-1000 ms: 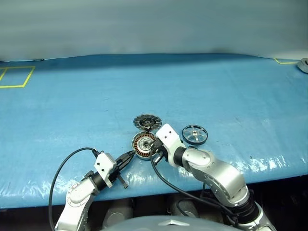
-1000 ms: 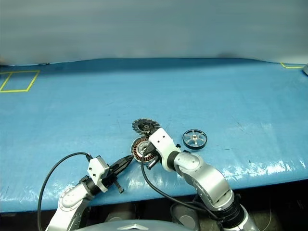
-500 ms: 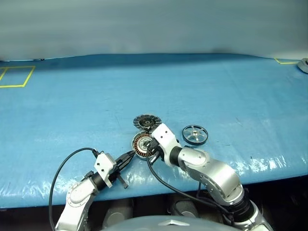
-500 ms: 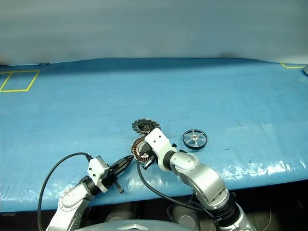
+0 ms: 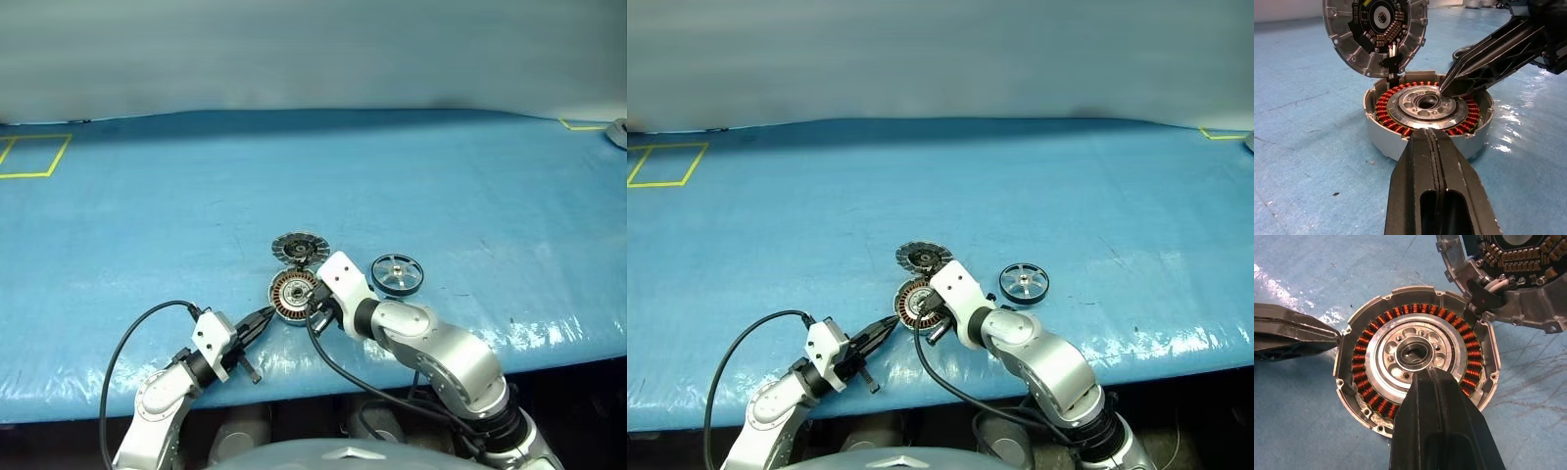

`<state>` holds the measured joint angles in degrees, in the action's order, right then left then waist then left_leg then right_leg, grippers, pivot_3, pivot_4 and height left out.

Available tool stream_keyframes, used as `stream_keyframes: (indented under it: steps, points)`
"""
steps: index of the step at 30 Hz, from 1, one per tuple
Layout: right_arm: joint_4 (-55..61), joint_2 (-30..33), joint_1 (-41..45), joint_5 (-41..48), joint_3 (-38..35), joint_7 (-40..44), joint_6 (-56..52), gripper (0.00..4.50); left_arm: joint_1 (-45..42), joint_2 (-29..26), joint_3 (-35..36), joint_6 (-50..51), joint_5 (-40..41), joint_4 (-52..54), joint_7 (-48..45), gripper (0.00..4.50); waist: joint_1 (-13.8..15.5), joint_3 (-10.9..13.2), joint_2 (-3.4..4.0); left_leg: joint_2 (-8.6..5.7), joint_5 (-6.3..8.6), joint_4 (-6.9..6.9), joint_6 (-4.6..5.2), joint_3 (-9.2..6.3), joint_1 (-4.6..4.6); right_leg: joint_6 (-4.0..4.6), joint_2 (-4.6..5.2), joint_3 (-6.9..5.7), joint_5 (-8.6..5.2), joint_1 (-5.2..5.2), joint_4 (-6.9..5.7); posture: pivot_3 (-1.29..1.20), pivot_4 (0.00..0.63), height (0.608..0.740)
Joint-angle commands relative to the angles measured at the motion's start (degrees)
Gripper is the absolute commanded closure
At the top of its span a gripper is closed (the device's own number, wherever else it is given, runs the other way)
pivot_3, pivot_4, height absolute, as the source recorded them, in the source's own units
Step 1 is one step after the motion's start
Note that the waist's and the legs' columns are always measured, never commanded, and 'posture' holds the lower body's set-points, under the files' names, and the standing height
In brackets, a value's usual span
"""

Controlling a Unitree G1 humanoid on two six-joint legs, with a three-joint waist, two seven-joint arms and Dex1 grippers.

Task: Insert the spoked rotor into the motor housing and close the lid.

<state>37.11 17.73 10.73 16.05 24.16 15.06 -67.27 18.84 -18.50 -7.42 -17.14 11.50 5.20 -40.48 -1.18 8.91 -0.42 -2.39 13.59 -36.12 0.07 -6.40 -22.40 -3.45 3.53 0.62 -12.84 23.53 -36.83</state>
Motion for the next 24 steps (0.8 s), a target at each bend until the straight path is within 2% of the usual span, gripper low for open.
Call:
stream_keyframes:
  steps: [1, 17, 24]
  points:
    - [1.9, 0.1, 1.0, 0.7, -0.4, 0.4, -1.2, 4.49, 0.3, -0.1, -0.4, -0.2, 0.1, -0.5, 0.0, 4.50, 0.0, 0.0, 0.00, 0.00, 0.00, 0.00, 0.00, 0.00, 0.00, 0.00, 0.00, 0.00, 0.00, 0.00, 0.00, 0.00, 0.150, 0.740]
    - [-2.3, -2.3, 5.8, -0.1, 3.4, -0.5, -4.0, 4.49, 0.6, 0.3, -0.5, -0.5, -0.3, -0.8, 0.6, 4.50, -0.3, -0.1, 0.06, 0.02, -0.01, -0.08, 0.00, 0.01, 0.07, -0.01, -0.03, 0.02, 0.03, -0.05, -0.07, 0.00, 0.150, 0.740]
    - [-1.8, -2.6, 3.4, 0.1, 2.8, 1.2, 3.7, 4.49, 0.7, 0.1, -0.9, -0.4, -0.4, -1.0, 0.3, 4.50, -0.3, -0.1, 0.07, 0.00, -0.01, -0.07, 0.00, 0.01, 0.05, -0.01, -0.02, 0.01, 0.03, -0.04, -0.07, 0.00, 0.150, 0.740]
